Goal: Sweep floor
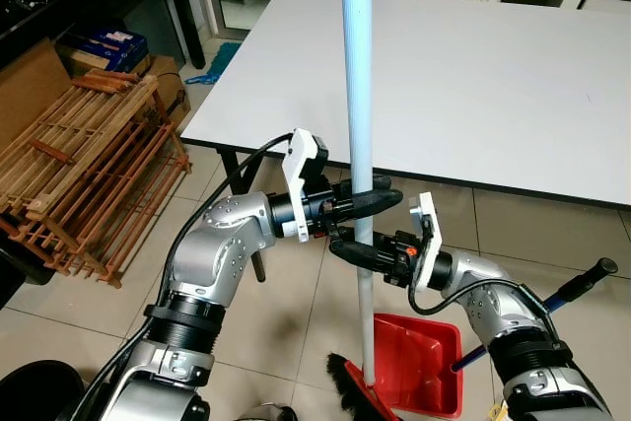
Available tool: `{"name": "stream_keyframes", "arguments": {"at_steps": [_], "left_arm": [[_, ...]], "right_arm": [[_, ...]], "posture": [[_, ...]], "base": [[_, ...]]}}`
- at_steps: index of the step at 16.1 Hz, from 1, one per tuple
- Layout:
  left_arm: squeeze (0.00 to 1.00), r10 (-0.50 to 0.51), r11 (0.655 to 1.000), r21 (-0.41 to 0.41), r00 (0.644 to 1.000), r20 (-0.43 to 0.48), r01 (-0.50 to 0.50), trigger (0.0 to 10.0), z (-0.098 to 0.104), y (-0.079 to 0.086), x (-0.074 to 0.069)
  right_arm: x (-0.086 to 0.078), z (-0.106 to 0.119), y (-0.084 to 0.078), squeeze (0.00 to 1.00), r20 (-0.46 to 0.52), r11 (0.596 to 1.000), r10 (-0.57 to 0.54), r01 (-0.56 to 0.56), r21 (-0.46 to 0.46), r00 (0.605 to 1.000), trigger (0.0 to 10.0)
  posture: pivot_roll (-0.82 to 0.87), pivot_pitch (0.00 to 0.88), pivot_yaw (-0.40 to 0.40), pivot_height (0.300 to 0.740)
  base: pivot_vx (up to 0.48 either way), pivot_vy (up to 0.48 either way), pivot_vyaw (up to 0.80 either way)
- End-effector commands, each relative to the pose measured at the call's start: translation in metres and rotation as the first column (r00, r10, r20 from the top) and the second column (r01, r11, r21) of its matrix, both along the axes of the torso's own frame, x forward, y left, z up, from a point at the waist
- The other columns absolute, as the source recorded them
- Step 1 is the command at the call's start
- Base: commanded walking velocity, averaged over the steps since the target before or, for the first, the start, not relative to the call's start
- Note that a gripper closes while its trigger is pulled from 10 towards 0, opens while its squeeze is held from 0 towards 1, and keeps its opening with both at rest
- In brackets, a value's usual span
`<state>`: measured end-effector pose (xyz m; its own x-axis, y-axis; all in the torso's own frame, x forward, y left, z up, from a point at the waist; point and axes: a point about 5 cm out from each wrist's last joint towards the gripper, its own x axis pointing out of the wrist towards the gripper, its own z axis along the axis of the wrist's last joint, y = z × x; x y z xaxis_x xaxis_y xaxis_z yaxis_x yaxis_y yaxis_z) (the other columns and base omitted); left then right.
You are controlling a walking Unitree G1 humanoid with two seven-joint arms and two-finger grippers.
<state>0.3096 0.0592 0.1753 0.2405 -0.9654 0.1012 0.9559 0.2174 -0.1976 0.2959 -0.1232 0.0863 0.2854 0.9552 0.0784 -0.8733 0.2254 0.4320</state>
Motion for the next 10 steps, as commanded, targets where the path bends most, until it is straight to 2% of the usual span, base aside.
{"name": "stream_keyframes", "arguments": {"at_steps": [1,3,8,9,10], "left_arm": [[0.00,-0.022,0.999,-0.027,0.998,-0.055,0.020,10.0,-0.0069,-0.0070,-0.0015],[0.00,-0.006,1.000,0.005,1.000,-0.018,0.006,10.0,-0.0097,-0.0082,-0.0011],[0.00,0.040,0.999,0.034,0.999,0.009,-0.040,10.0,-0.0122,-0.0082,0.0021],[1.00,0.053,0.998,0.033,0.998,0.019,-0.054,10.0,-0.0131,-0.0082,0.0032],[1.00,0.058,0.998,0.030,0.998,0.021,-0.059,10.0,-0.0133,-0.0083,0.0036]], "right_arm": [[-0.0034,-0.0050,0.0071,0.00,-0.045,0.999,0.035,-0.034,0.025,0.998,0.0],[-0.0033,-0.0054,0.0073,0.00,-0.045,0.999,0.033,-0.032,0.024,0.998,0.0],[-0.0033,-0.0064,0.0078,0.00,-0.038,1.000,0.026,-0.026,0.011,0.999,0.0],[-0.0030,-0.0075,0.0088,0.00,-0.033,1.000,0.018,-0.018,-0.003,0.999,10.0],[-0.0030,-0.0081,0.0093,0.00,-0.033,1.000,0.015,-0.016,-0.007,0.999,10.0]], "posture": [[0.02,0.084,0.033,0.740],[0.02,0.083,0.033,0.740],[0.02,0.084,0.031,0.740],[0.02,0.084,0.031,0.740],[0.02,0.084,0.031,0.740]], "base": [[0.000,0.000,0.00],[0.000,0.000,0.00],[0.000,0.000,0.00],[0.000,0.000,0.00],[0.000,0.000,0.00]]}}
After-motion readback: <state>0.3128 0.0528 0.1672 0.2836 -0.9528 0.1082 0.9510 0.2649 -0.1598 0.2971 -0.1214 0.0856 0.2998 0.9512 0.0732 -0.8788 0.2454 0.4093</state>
